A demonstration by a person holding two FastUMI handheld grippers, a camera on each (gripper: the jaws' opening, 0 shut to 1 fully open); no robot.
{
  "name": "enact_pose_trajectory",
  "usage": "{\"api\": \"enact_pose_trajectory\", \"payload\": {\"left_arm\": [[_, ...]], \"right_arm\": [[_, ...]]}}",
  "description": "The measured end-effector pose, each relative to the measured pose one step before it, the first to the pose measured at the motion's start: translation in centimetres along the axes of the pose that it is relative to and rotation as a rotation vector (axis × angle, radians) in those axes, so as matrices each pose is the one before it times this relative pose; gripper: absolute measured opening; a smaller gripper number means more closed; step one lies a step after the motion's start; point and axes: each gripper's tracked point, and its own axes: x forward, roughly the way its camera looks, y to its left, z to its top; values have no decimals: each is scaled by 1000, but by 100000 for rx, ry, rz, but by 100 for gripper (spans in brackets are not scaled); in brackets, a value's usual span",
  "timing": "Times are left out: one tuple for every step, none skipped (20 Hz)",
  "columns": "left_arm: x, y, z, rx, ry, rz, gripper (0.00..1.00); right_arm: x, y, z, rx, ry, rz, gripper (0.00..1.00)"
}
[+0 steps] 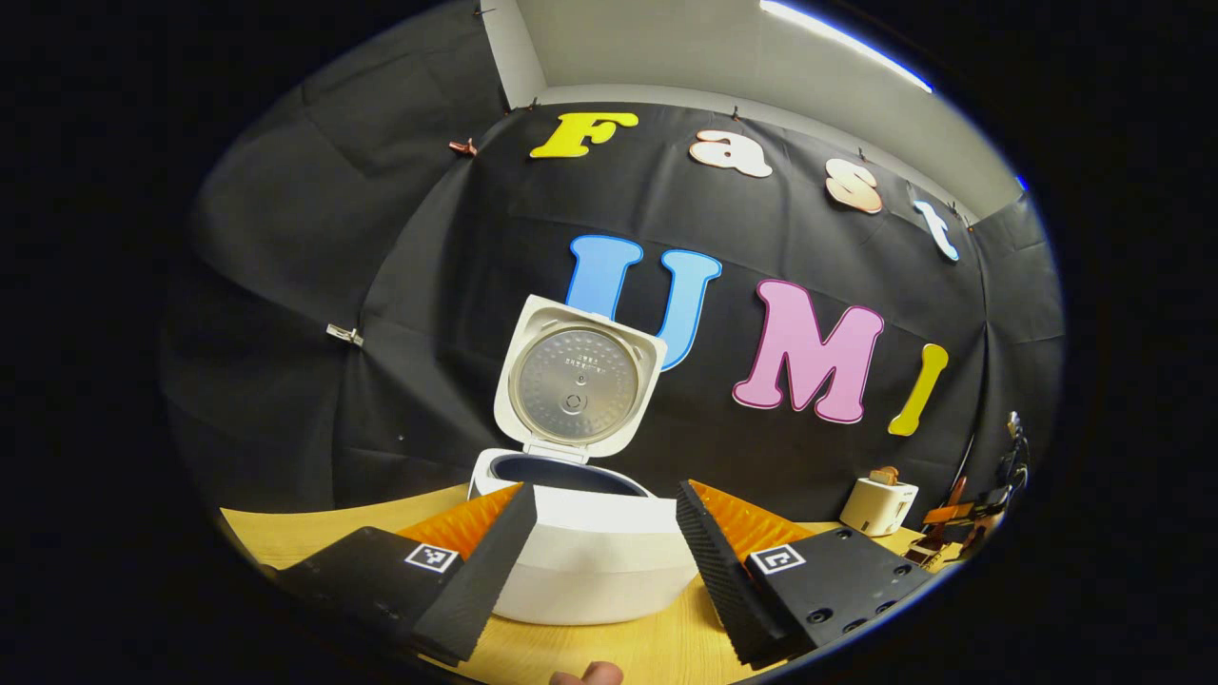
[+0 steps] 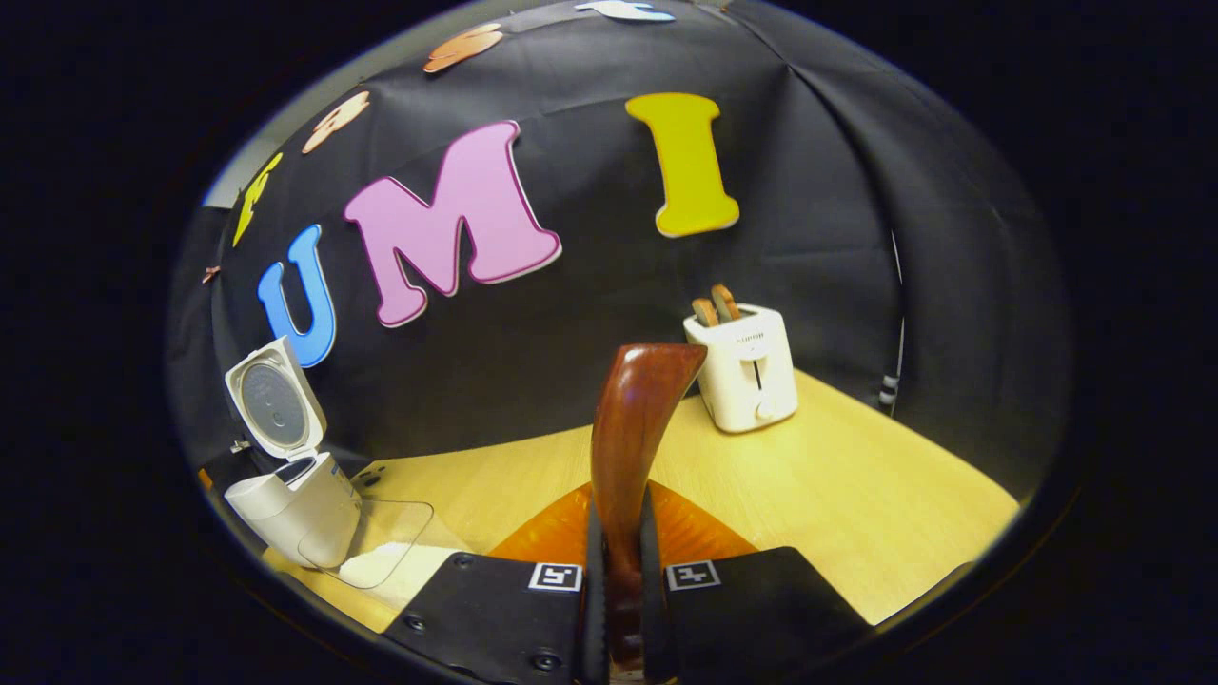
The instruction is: Close the left gripper, press the button to open the rice cooker; take a wooden spoon from the chopstick holder with the right hand, scoop a spoonful of rice and pour it into the rice cooker, then put the wooden spoon back into the chopstick holder.
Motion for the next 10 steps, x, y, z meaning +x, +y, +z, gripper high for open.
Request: {"api": "enact_pose_trajectory", "payload": {"left_arm": [[-46,-44,-85,-43,67,-251,95],[-75,-11,99,-23,12,-111,95],[6,73,-104,-33,-55,-54,95],[20,-10,61,-10,14,-1,95],[62,-25,-166,73,170,-48,95],[29,-50,5,266,327,-251,95],[-39,-36,-174,381,351,-99,95],[46,72,28,242,139,155,95],[-34,93,-32,-25,4,117,95],[61,3,48,-324,76,-203,95]], "right_arm": [[-292,205,927,-2549,-2477,-663,17],[-372,509,1042,-2769,-2409,-341,17],[-305,625,1137,-2863,-2504,-229,17],[-238,866,940,-2324,-1843,406,17],[-145,1128,938,-1810,-1788,1165,17],[-60,1391,938,-1897,-1856,1765,17],[-274,1503,1037,-1607,-2087,1844,17],[232,1559,669,-1463,-2116,1825,17],[174,1796,722,-988,-1591,1960,17],[344,1790,381,-927,-991,2629,18]]}}
